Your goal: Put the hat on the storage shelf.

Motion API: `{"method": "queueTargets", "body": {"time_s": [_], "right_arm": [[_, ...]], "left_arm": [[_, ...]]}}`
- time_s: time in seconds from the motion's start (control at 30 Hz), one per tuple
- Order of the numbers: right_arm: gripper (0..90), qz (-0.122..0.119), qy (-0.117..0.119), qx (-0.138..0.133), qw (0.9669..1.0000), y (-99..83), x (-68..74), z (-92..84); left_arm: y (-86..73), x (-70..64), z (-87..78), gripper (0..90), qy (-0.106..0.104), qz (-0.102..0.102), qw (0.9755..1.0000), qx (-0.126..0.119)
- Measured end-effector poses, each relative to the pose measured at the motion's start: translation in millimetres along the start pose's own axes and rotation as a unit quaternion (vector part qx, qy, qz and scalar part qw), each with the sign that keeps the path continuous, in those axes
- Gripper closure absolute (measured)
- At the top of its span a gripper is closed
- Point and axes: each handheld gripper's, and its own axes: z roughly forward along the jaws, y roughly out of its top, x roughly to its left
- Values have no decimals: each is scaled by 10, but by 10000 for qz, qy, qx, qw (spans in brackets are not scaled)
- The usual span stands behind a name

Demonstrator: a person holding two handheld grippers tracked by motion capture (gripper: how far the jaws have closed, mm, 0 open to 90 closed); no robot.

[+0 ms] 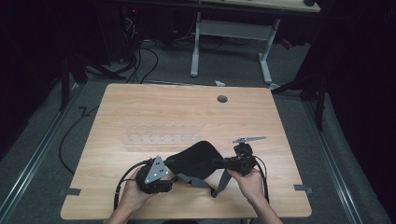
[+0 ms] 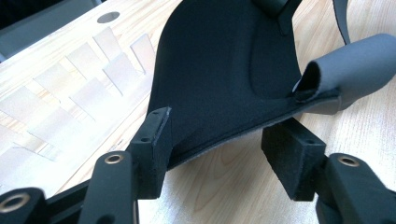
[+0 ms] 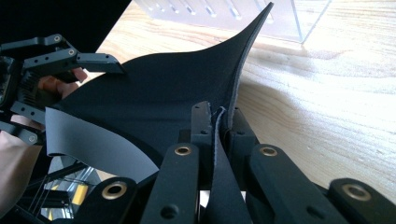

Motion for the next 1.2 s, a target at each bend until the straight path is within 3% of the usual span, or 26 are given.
{"method": "queueTargets", "body": {"time_s": [0.33, 0.43, 0.5, 0.7, 1.03, 1.2], "right_arm": [[853, 70, 28, -19, 10000, 26, 8, -14], [854, 137, 263, -8, 9996, 33, 15, -2], [853, 122, 342, 23, 9993, 37, 44, 29], [841, 160, 389, -73, 9991, 61, 40, 21], [807, 155, 418, -195, 9988, 64, 34, 18], [783, 138, 427, -219, 9988, 67, 25, 22]], "left_arm": [[35, -20, 35, 366, -35, 77, 9999, 106], [52, -56, 83, 370, -48, 208, 9996, 194], [69, -80, 99, 408, -54, 283, 9994, 188], [56, -44, 41, 528, -112, 161, 9998, -28], [76, -1, -4, 714, -627, 128, 9979, -87], [98, 16, -20, 773, -785, 170, 9967, -112]]}}
